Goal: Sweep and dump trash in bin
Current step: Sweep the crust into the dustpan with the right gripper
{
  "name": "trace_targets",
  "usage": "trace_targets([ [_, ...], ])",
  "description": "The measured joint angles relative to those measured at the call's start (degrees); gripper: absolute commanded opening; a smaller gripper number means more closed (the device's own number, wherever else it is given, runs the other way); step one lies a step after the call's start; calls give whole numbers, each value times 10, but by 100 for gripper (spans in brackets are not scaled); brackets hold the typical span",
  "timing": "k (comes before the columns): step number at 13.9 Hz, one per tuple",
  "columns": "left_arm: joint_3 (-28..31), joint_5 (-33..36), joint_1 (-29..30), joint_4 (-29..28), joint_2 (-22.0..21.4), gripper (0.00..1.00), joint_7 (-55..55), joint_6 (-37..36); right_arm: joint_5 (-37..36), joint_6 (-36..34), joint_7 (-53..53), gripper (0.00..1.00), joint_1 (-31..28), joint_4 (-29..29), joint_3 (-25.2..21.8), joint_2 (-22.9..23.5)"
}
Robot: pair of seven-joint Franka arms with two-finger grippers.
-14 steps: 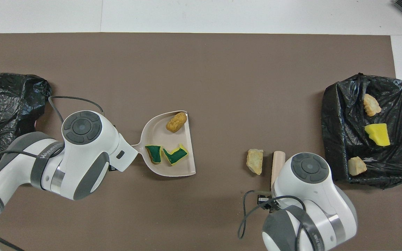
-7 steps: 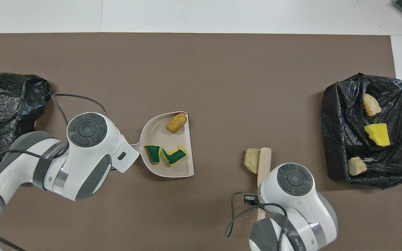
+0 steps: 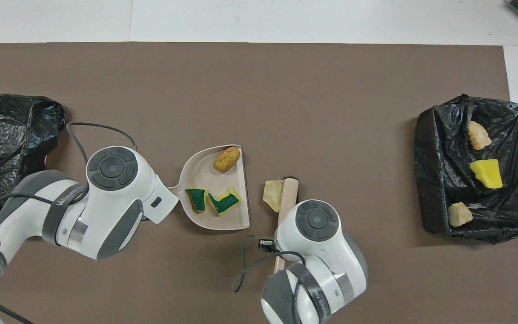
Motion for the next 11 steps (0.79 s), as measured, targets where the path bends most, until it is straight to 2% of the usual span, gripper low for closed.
trace_targets([
  [3, 0, 0, 0, 0, 0, 0, 0, 1, 65, 38, 15, 0, 44, 67, 0, 48],
  [5, 0, 1, 0, 0, 0, 0, 0, 1, 99, 68, 20, 0, 64, 85, 1, 61],
  [7, 0, 2, 0, 0, 0, 0, 0, 1, 104, 68, 43, 0, 68, 103, 1, 66],
  [11, 0, 2, 0, -1, 0, 0, 0, 1, 101, -31, 49, 0, 53, 120, -9, 52],
])
